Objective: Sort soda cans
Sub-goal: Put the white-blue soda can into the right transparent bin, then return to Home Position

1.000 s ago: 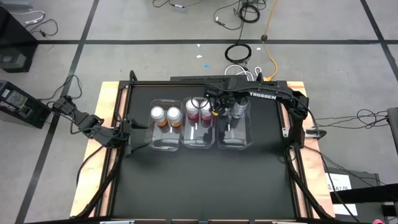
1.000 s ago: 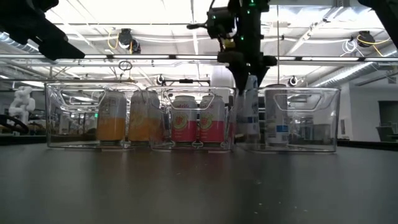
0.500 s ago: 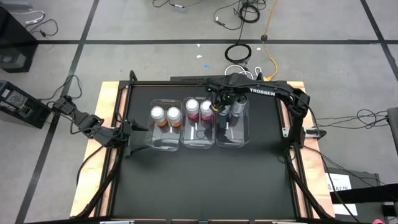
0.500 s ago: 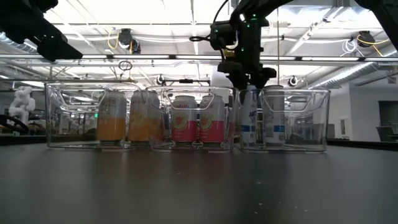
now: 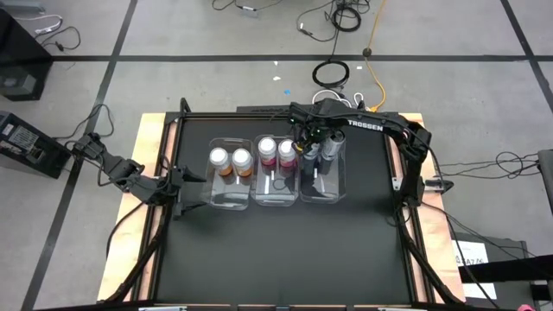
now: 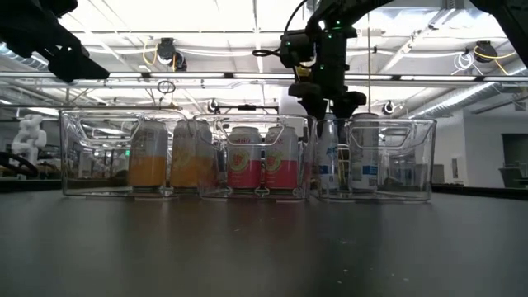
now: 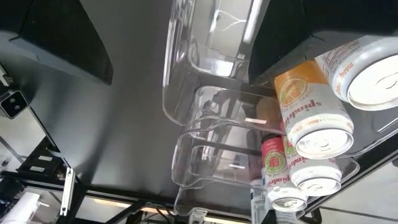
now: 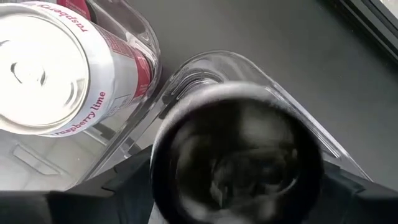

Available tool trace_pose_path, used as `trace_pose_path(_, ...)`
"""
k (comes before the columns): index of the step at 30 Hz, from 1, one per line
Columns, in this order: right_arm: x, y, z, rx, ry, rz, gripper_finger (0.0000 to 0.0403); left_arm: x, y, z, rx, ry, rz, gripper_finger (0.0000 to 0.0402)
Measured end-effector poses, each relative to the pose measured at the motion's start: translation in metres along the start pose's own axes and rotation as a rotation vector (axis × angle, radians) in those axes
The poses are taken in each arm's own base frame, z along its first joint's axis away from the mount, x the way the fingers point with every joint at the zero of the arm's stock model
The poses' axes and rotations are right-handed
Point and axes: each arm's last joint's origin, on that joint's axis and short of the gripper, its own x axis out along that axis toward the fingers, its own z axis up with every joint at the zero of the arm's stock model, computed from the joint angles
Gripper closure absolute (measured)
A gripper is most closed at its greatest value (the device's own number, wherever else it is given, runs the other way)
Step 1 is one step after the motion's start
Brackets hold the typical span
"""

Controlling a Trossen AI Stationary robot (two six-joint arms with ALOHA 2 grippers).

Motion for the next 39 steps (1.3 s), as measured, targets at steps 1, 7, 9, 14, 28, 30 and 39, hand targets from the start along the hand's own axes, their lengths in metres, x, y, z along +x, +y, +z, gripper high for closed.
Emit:
trace_pose_path(1, 0.0, 0.0, 0.0, 0.0, 0.0, 0.0, 0.0108, 0.0, 0.0, 0.0, 0.0, 0.0, 0.0, 0.0018)
trace_pose_path(7, 0.0, 0.001, 0.0, -0.003, 0.013, 0.021, 0.0104, 0.0, 0.0, 0.0, 0.001, 0.0, 0.0, 0.0018)
trace_pose_path(9, 0.0, 0.001, -0.001, -0.004, 0.014, 0.023, 0.0104, 0.0, 0.0, 0.0, 0.001, 0.0, 0.0, 0.0018)
trace_pose_path(14, -0.008, 0.001, 0.002, -0.01, 0.002, 0.033, 0.0103, 0.0, 0.0, 0.0, 0.004, 0.0, 0.0, 0.0018)
trace_pose_path(28, -0.093, -0.008, 0.009, -0.013, -0.092, 0.009, 0.0102, 0.0, 0.0, 0.0, 0.008, 0.0, 0.001, 0.0018)
trace_pose_path(30, -0.109, -0.006, 0.006, -0.017, -0.109, 0.02, 0.0102, 0.0, 0.0, 0.0, 0.007, 0.0, 0.001, 0.0018)
trace_pose_path(39, -0.168, 0.036, -0.047, -0.184, -0.25, 0.102, 0.0137, 0.0, 0.0, 0.001, -0.004, -0.006, -0.002, 0.0018)
